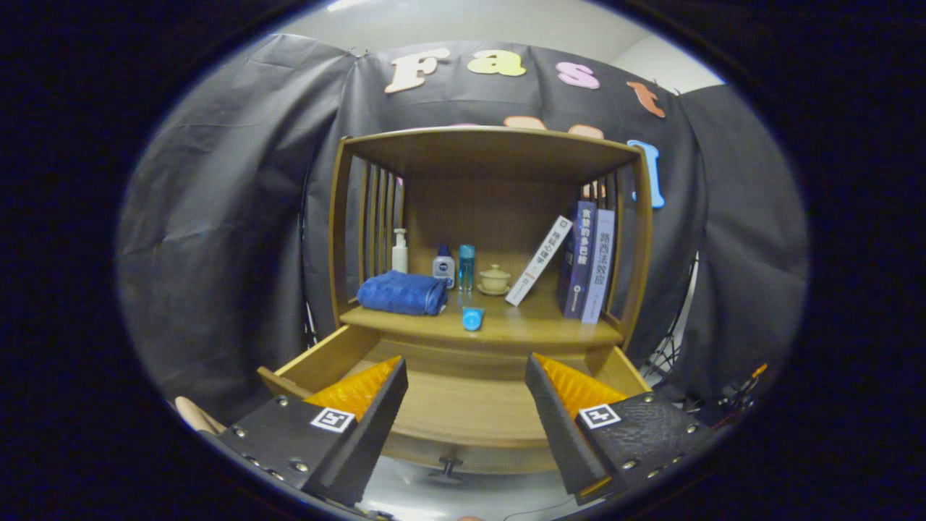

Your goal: Pull open the drawer, take out the items inside it, and place them on the countertop above the cabinet.

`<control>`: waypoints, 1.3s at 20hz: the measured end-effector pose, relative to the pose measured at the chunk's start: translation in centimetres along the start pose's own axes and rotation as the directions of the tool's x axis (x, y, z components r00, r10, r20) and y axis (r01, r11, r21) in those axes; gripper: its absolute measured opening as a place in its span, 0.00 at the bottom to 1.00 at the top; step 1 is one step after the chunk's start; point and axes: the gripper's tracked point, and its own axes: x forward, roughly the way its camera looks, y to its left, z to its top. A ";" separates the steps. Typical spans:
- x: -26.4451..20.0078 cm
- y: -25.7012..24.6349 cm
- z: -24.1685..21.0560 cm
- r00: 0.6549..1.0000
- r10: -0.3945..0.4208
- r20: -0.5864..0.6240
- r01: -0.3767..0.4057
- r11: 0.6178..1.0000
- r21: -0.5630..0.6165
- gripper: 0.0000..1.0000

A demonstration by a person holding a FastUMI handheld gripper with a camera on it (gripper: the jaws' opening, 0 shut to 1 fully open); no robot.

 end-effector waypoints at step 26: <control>0.4 0.9 -14.3 0.982 -0.095 -0.165 0.087 0.995 -0.056 0.97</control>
